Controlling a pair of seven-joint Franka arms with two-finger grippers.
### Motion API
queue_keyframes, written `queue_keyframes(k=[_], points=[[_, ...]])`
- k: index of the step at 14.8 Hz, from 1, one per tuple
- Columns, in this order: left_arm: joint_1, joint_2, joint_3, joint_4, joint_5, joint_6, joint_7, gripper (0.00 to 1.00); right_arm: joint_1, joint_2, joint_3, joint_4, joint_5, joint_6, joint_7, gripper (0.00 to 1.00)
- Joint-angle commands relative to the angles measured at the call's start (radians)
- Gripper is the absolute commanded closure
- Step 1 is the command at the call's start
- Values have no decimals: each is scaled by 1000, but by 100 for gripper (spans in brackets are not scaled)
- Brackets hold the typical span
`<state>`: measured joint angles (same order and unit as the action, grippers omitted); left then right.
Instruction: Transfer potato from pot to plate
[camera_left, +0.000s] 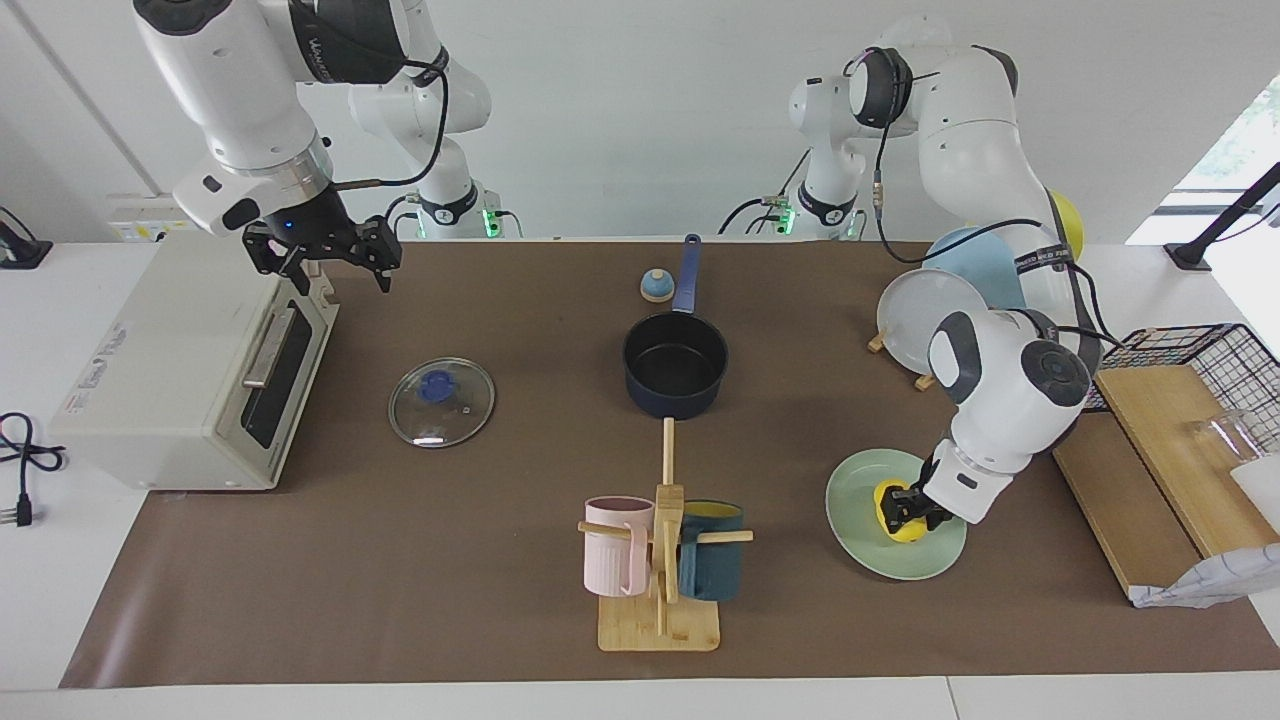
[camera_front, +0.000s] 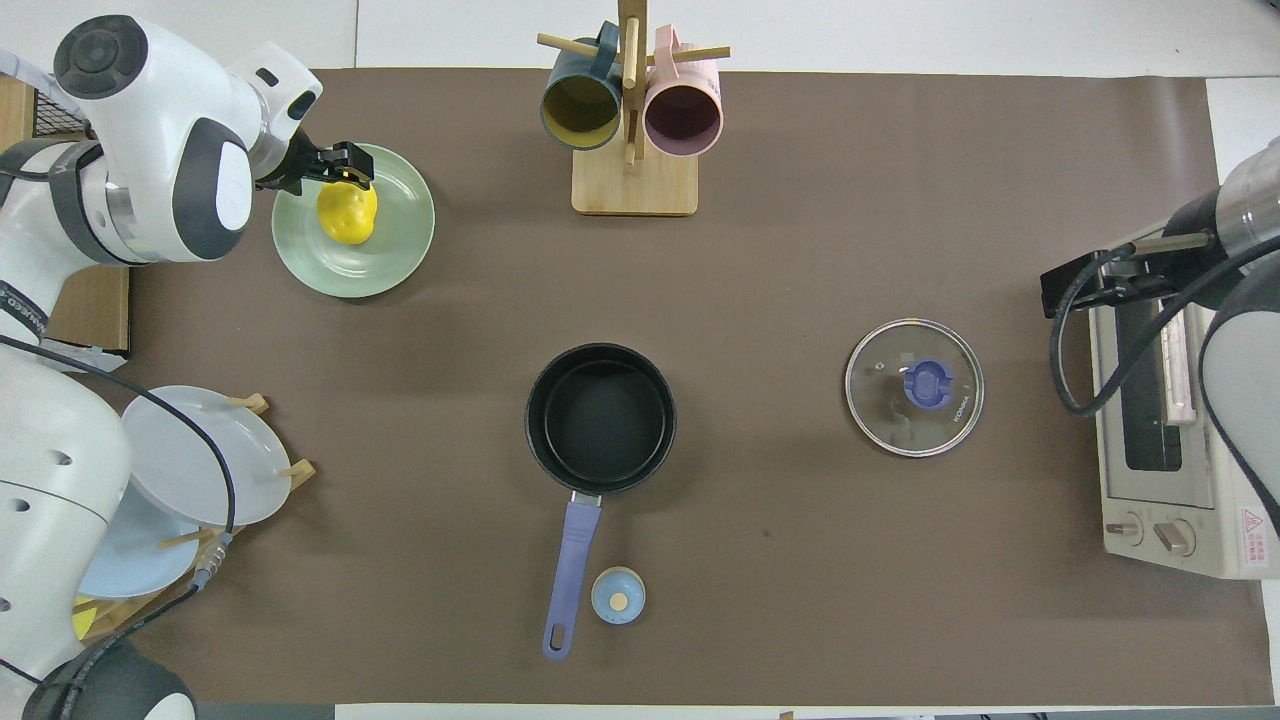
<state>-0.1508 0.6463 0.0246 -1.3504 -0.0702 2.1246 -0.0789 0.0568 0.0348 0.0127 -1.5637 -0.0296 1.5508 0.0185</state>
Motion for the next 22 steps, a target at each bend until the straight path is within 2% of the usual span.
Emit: queue_keyframes(k=[1,7,11,13,15,17,20,22], points=[[10,-112,9,-19,10,-84,7,0,-14,-9,7,-15,7,17,20,0],[59,-386,11,-33,21,-409,8,0,-14,-9,7,-15,7,14,20,0],[73,-522,23,-68,21,-578,17,0,-14,-9,7,-15,7,6,15,0],[74,-598,23,-137,23,-615,51,0,-14,-9,7,-15,7,6,15,0],[73,-692,23,-263,27,-615,56,0,-14,-10,7,-15,7,6,15,0],[57,-749,23,-358,42,-607,53,0,-14,-9,7,-15,7,6,15,0],[48,-783,18,-426,66,-597,54,0,-14,-10,7,-16,7,6,14,0],[48,-769,17,-411,69,-578,86,0,-14,-10,7,-15,7,6,14,0]])
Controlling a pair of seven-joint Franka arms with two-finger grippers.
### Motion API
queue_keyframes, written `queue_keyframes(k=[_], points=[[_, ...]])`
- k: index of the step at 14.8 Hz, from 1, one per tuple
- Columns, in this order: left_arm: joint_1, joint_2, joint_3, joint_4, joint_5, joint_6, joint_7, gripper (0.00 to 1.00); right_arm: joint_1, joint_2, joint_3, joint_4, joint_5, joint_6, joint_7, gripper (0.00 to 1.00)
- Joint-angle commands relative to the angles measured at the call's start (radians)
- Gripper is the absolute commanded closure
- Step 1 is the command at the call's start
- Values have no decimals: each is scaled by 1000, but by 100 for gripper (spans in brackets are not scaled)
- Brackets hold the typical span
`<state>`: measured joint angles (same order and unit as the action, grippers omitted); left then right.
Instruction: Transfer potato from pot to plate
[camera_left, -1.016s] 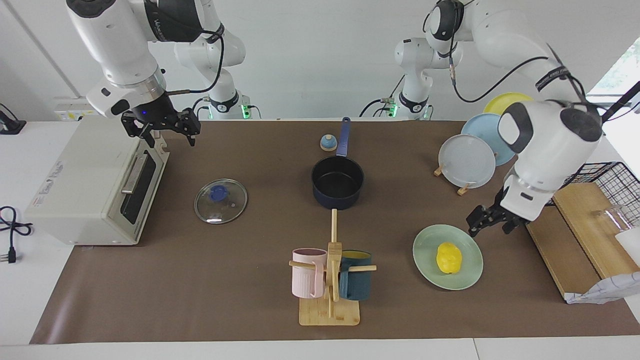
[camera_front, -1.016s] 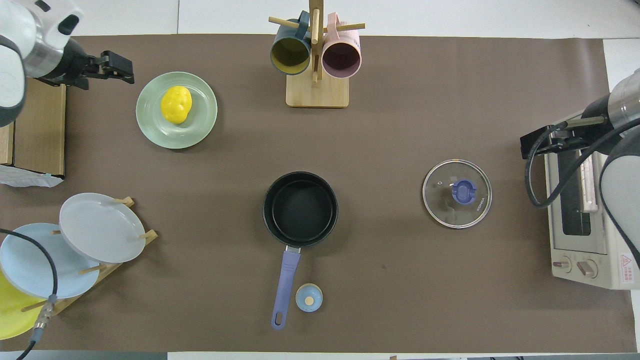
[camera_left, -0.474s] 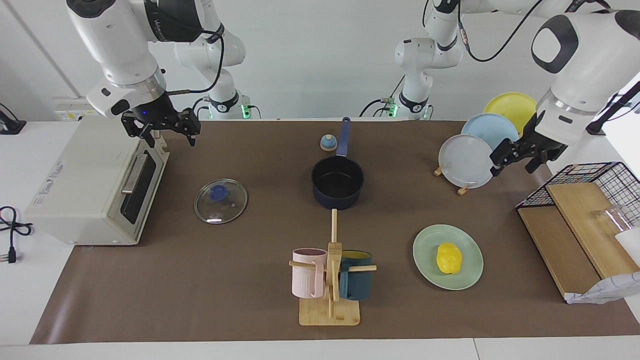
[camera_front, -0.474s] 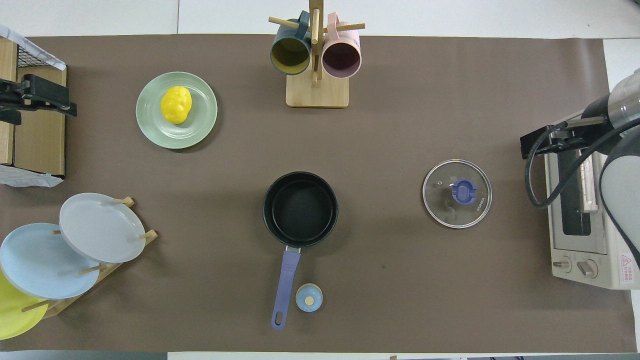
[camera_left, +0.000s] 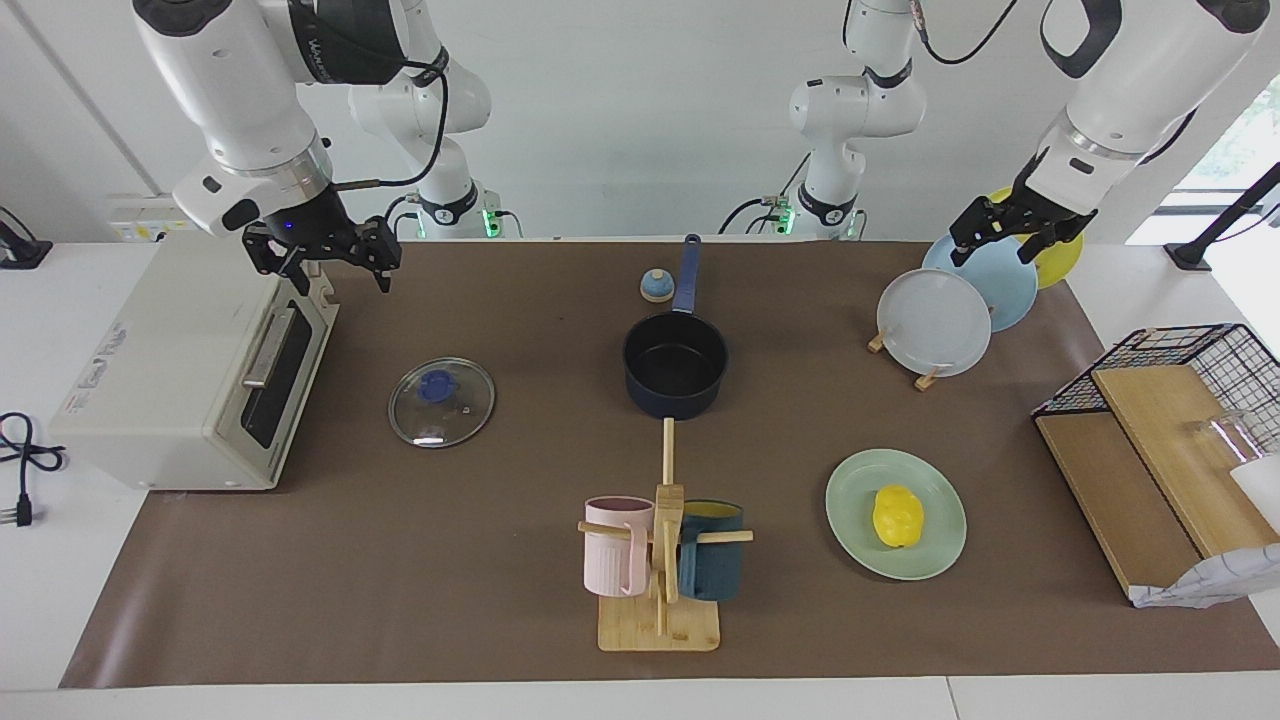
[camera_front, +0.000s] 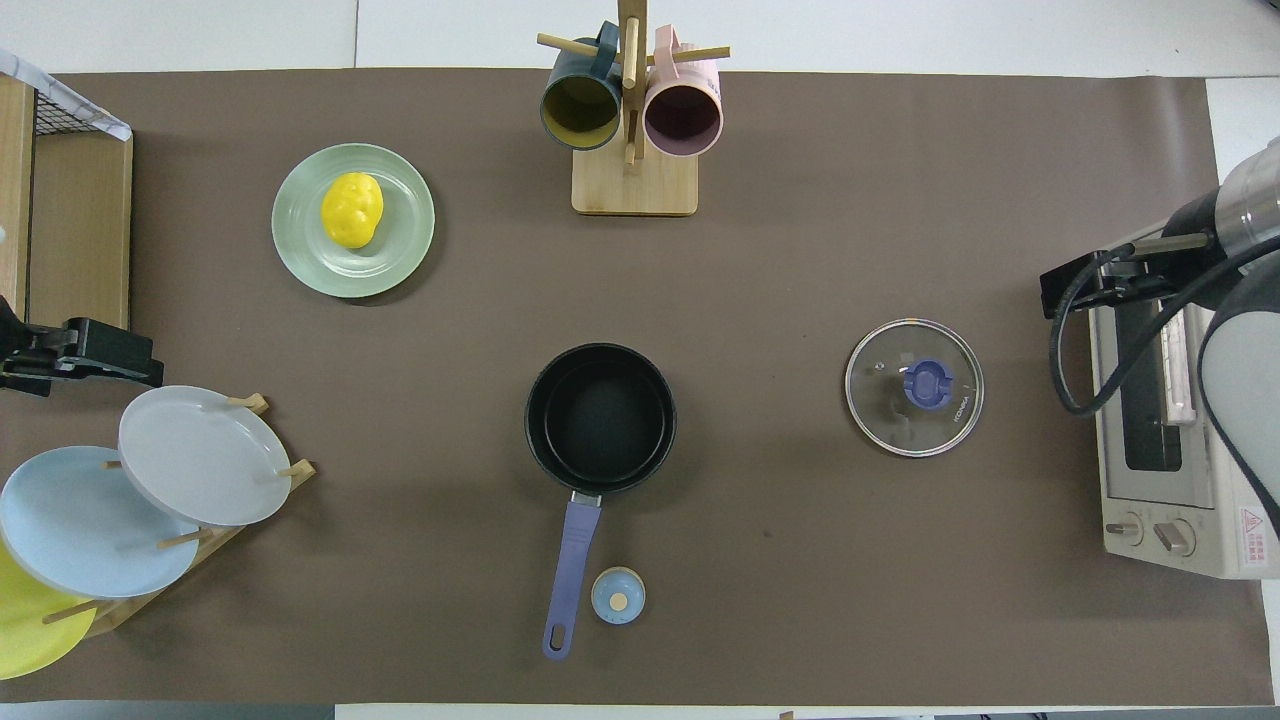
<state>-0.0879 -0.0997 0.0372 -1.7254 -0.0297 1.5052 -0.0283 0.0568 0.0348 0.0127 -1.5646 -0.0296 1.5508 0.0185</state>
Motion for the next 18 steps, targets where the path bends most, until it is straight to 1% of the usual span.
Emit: queue_keyframes(k=[1,3,4,8,18], points=[[-13,-8,0,2,34,40,51,0,-14,-10,7,-15,7,6,14,0],[-15,55,3,128,37,-32,50,0,-14,-10,7,-15,7,6,14,0],[-15,61,3,156,37,-61,45,0,-14,-10,7,-14,7,6,14,0],[-26,45,12,113,33,-102,41,0,-18,-10,7,-15,7,6,14,0],[-15,45,6,121,27,-66,48,0,-18,-10,7,-15,7,6,14,0]])
